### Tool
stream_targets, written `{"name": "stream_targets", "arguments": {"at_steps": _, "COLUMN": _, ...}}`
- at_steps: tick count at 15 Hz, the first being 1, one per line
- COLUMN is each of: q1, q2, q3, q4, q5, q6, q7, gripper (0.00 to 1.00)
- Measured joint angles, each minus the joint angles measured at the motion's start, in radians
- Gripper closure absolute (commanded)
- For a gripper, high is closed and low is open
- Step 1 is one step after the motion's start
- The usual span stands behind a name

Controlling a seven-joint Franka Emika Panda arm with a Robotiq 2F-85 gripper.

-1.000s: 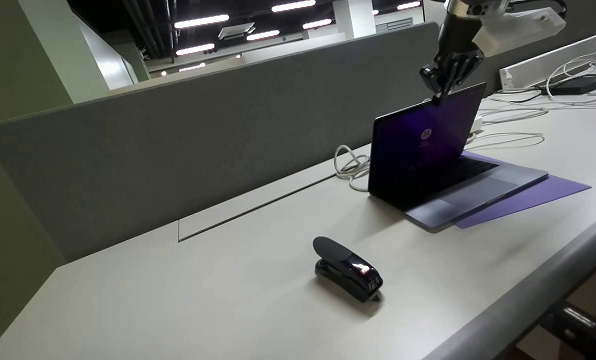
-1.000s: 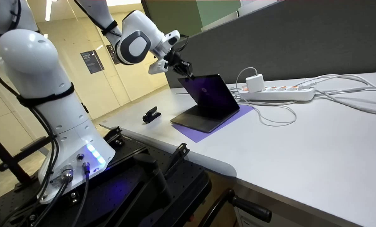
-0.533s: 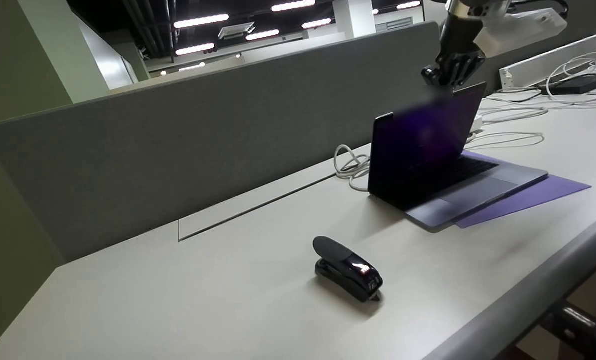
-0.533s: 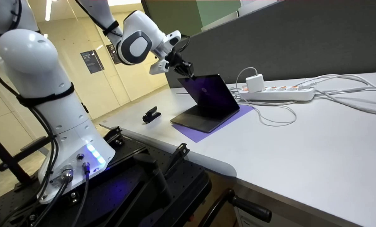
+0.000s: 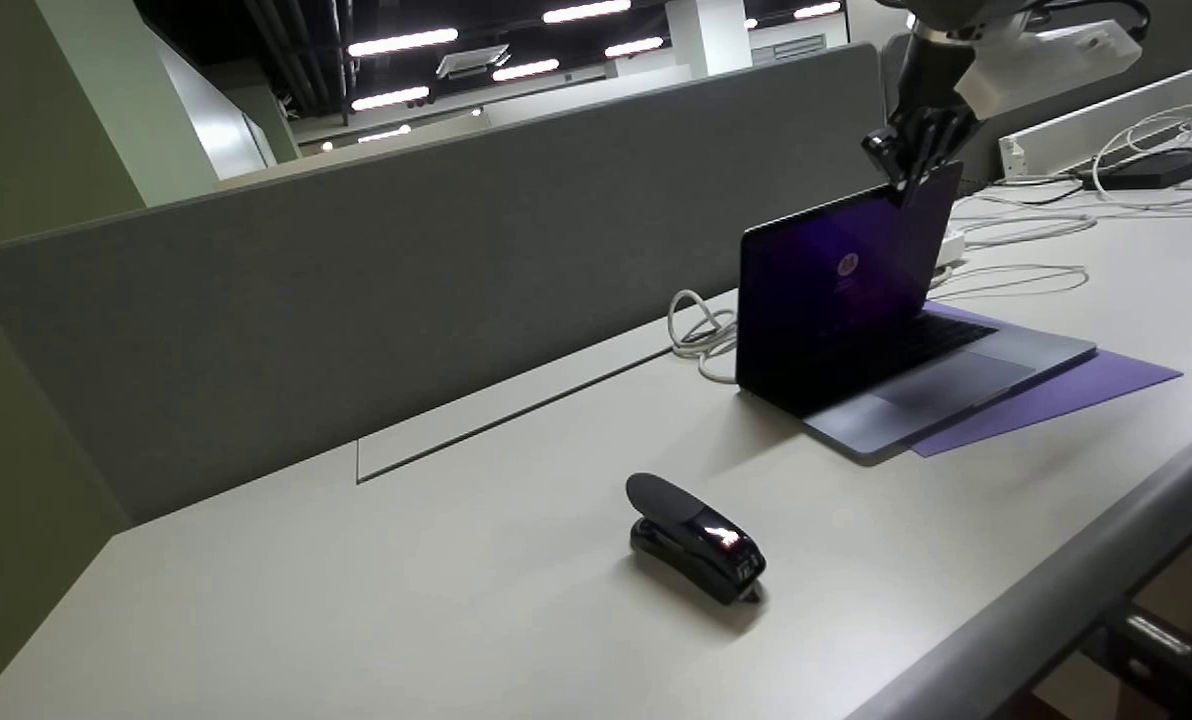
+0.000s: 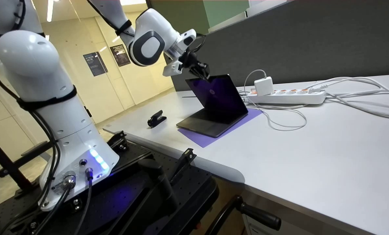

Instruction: Open the laptop fully

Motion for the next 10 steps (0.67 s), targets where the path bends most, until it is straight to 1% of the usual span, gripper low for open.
{"name": "stream_targets", "arguments": {"at_steps": 5, "q1": -0.006, "q2": 0.013, "q3": -0.019, "q4": 0.061, "q5": -0.004, "q6": -0.027, "q7": -0.009, "gripper": 1.00}}
{"name": "stream_targets", "arguments": {"at_steps": 10, "q1": -0.007, "q2": 0.044, "q3": -0.047, "q4": 0.147, "q5": -0.003, "q6": -0.055, "q7": -0.023, "gripper": 1.00}}
